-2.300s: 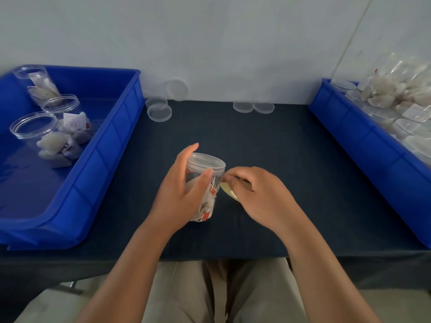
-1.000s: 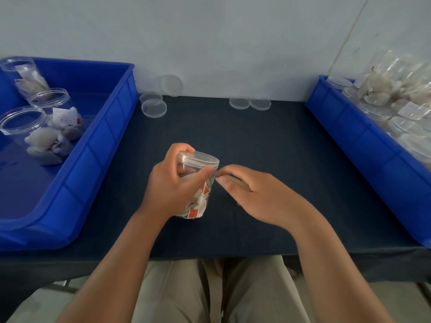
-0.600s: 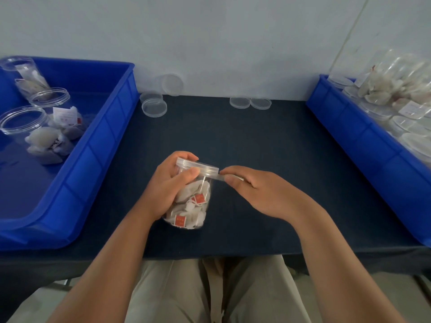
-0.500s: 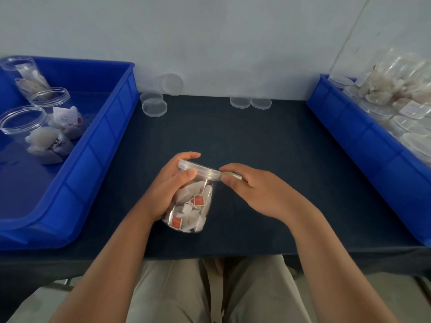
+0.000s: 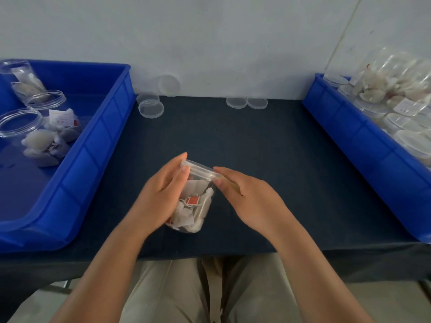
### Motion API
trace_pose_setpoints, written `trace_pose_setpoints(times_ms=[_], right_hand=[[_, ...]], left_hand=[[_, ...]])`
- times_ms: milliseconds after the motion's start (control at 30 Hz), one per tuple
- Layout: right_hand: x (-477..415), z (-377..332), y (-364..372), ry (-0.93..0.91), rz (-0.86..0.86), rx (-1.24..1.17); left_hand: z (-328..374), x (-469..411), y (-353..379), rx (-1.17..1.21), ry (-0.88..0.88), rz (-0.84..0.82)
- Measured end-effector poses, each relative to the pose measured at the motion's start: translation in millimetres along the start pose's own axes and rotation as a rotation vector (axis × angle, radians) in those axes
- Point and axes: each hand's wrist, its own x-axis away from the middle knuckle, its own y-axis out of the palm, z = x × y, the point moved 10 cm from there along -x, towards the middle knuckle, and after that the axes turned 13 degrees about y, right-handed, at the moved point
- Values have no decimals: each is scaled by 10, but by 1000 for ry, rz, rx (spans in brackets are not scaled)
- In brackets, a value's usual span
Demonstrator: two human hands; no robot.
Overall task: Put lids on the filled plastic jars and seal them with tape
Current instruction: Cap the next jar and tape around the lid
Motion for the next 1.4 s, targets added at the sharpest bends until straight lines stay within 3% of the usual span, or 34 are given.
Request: trace_pose_setpoints(times_ms=[167, 367, 733, 1000, 1133, 1267, 1400], right_hand=[[125, -130, 31, -41, 66, 76], [115, -23, 69, -63, -127, -54], [-214, 171, -11, -34, -114, 40], [-204, -7, 90, -95, -52, 14], [-156, -10, 32, -88, 46, 9], [-67, -26, -11, -49, 122, 31], [57, -154, -43, -79, 213, 75]], left_hand=[[55, 81, 49, -96, -88, 157], [48, 29, -62, -24, -58, 203], [-151, -42, -139, 193, -68, 113], [-391, -92, 121, 558, -166, 24], [-344, -167, 17, 281, -102, 49], [-52, -109, -274, -11, 28, 286], [50, 3, 23, -235, -64, 121]])
